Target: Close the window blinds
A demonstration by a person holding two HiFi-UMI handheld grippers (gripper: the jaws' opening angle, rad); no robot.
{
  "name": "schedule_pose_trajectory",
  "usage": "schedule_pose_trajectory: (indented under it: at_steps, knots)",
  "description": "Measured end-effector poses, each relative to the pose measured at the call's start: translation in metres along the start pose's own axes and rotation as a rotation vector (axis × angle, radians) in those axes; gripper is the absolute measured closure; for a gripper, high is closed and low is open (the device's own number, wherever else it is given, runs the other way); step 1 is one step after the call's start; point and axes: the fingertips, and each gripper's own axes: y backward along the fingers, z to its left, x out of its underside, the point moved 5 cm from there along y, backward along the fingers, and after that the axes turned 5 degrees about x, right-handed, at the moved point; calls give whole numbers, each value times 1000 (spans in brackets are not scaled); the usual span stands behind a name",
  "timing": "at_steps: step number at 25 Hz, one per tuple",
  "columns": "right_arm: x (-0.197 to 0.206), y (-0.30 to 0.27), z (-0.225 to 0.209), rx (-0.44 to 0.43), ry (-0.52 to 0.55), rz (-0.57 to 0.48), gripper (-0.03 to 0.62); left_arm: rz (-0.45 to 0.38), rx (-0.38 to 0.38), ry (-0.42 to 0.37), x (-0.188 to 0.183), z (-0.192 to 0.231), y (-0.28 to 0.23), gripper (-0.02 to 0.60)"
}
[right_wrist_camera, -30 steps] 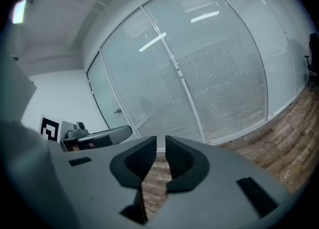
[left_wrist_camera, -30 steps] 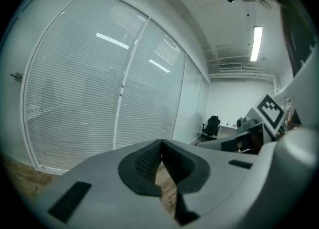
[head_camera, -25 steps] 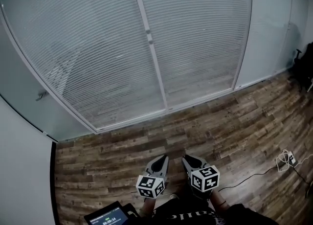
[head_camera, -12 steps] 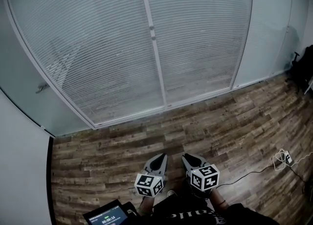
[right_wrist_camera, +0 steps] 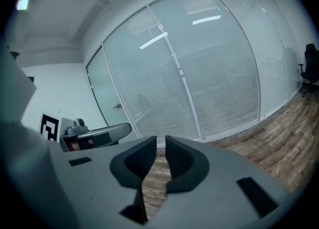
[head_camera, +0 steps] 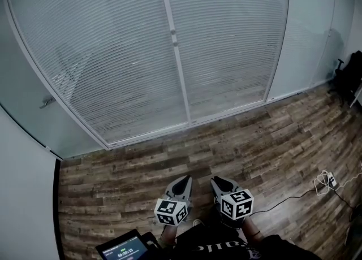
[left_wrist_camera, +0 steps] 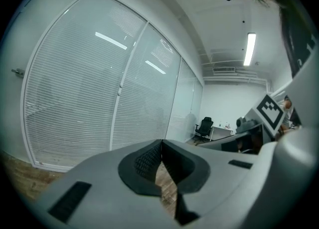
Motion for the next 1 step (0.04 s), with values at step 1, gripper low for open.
schedule_pose_trajectory:
  at_steps: [1]
  knots:
    - [0,1,0,2,-1,-2,528,-1,0,-2,-1,0,0,577]
